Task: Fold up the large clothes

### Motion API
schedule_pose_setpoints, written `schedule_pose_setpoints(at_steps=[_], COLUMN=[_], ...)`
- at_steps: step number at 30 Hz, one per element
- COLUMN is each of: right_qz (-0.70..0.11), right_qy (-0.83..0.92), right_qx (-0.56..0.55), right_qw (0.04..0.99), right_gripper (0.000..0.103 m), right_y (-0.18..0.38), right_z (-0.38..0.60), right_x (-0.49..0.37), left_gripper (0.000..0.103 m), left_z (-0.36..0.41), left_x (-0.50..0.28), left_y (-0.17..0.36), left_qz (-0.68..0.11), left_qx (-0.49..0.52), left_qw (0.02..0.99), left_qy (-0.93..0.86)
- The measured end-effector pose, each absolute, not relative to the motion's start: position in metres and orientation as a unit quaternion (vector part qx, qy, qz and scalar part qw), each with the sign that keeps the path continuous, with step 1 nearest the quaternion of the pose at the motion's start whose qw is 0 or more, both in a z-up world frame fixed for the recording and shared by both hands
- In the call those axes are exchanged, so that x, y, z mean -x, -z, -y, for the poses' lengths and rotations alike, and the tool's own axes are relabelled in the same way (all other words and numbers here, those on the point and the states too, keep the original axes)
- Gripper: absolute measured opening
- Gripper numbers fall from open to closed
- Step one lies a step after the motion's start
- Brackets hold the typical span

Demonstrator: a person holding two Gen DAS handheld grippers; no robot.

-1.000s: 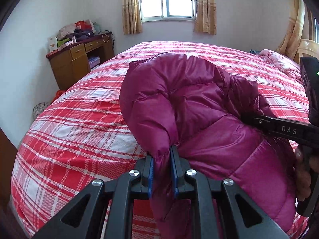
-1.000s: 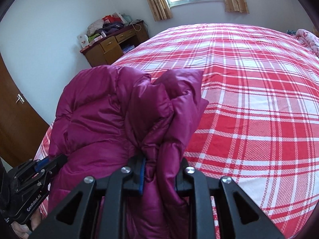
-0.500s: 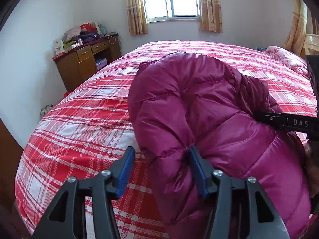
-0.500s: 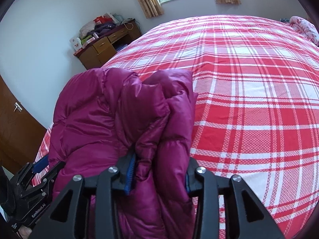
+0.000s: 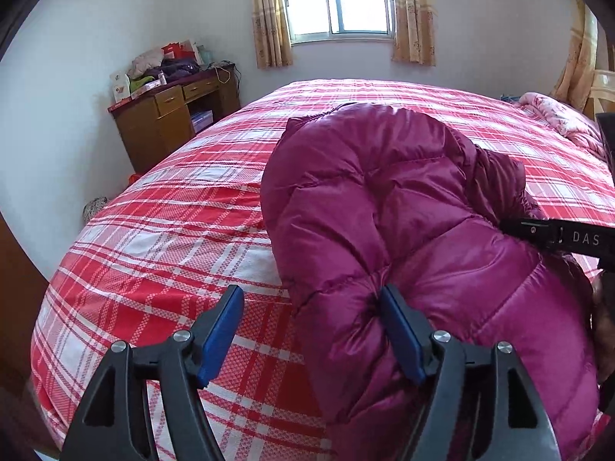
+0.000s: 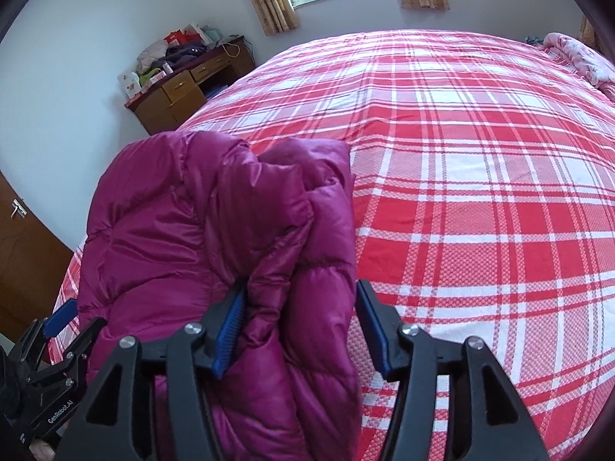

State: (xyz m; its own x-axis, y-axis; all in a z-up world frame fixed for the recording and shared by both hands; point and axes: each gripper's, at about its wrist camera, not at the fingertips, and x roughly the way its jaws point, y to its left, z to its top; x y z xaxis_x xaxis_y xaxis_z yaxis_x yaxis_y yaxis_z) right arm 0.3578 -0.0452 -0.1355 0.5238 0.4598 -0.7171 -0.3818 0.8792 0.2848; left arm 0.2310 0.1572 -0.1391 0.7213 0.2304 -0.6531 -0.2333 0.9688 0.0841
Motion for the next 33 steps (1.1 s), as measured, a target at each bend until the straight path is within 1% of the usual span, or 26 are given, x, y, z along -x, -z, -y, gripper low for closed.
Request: schedule_pose_setpoints(at_steps=[2, 7, 10, 12, 14, 21, 33], right_qz=[-0.414, -0.388, -0.367, -0.349, -0.334, -0.302, -0.28], right_qy=[-0.23, -0.21, -0.199, -0.195, -0.197, -0.202, -0.209], right_qx=[-0.042, -0.035, -0.028, -0.029, -0.03, -0.033, -0.026], right_qw=[0.88, 0.897, 0.908, 0.916, 0.921, 0.931, 0.937], right_gripper=[0.06, 0.06, 0.066, 0.071, 0.074, 0.076, 0.08], right_y=[0.128, 0.103, 0.086, 0.075, 0.064, 0.034, 0.022], right_z=[0.049, 0.058, 0.061, 0.065, 0.067, 0.068, 0.068], right_x=[-0.35, -0.325, -0.306, -0.291, -0.28, -0.256, -0.235], left_gripper=[0.073, 0.073, 0.074, 0.074, 0.077, 0.079, 0.08], left_z=[-0.155, -0.157, -0.157, -0.157, -0.156, -0.153, -0.153], left_x=[-0.228, -0.213, -0.203, -0.196, -0.19, -0.169, -0.159], left_y=[0.134, 0.11, 0.09, 0.076, 0.063, 0.033, 0.021], left_qz=[-0.354, -0.328, -0.308, -0.29, -0.276, -0.239, -0.223], left_qx=[-0.007, -0.005, 0.002, 0.004, 0.007, 0.014, 0.017], left_qw=[0.927, 0.936, 0.943, 0.948, 0.952, 0.963, 0.967], left_qy=[-0.127, -0.13, -0.13, -0.131, -0.131, -0.127, -0.124])
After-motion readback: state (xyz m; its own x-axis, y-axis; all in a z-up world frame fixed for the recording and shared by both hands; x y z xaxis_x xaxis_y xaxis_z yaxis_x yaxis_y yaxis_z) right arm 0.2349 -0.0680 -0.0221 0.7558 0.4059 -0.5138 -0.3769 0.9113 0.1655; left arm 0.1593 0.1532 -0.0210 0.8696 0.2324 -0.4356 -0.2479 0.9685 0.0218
